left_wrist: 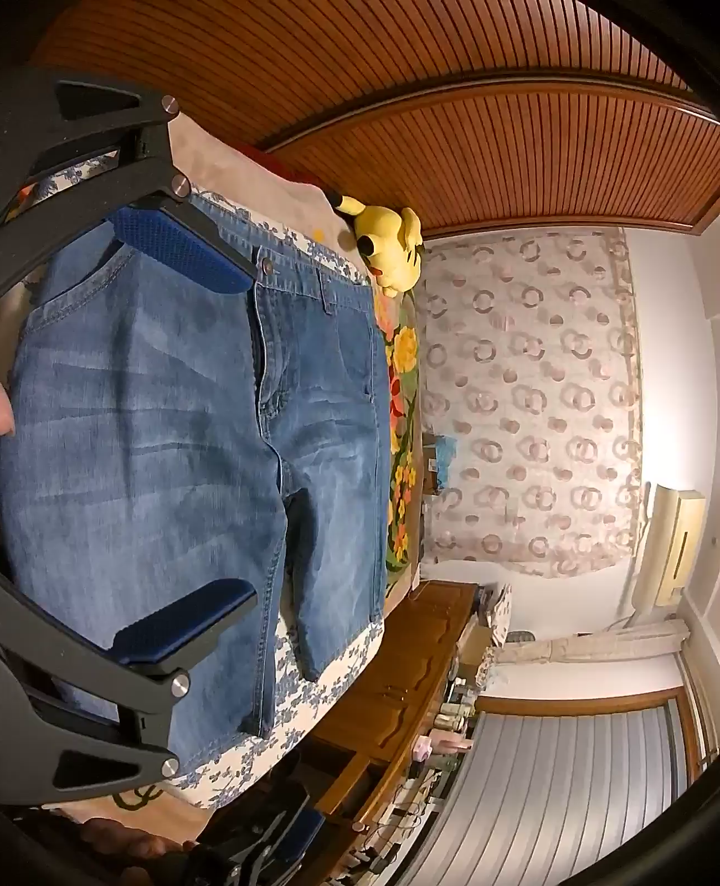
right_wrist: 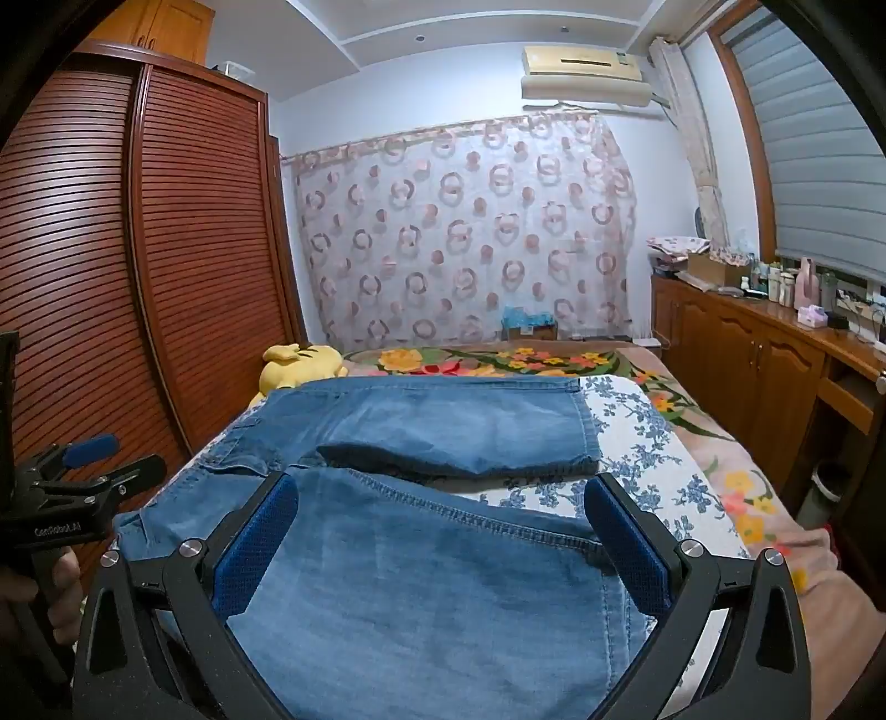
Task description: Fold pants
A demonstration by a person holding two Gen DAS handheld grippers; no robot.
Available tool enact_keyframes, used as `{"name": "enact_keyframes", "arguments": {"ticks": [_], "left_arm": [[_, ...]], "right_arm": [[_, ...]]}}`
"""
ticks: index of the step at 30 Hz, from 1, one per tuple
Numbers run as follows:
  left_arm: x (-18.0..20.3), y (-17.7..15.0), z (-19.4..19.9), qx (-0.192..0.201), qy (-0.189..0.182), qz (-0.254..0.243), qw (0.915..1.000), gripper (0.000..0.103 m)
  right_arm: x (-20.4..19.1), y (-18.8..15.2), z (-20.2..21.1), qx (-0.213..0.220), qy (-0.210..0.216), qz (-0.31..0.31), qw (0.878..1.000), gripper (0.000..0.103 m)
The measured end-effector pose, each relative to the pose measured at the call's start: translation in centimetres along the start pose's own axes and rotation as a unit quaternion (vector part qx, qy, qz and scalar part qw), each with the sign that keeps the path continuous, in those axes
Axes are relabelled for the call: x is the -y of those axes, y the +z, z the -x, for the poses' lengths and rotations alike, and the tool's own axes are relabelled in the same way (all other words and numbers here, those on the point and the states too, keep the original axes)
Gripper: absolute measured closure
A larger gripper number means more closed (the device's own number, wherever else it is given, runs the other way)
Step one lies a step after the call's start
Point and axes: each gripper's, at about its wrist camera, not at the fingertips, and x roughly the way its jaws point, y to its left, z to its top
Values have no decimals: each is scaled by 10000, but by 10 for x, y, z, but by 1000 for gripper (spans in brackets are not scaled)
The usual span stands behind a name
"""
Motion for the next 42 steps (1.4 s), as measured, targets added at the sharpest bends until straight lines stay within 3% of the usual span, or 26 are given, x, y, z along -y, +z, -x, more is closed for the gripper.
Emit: {"name": "enact_keyframes", "arguments": {"ticks": [42], "left_arm": [[0, 0, 0, 58, 8, -9, 10000, 0]], "right_arm": [[-2, -1, -2, -28, 31, -51, 10000, 0]]}}
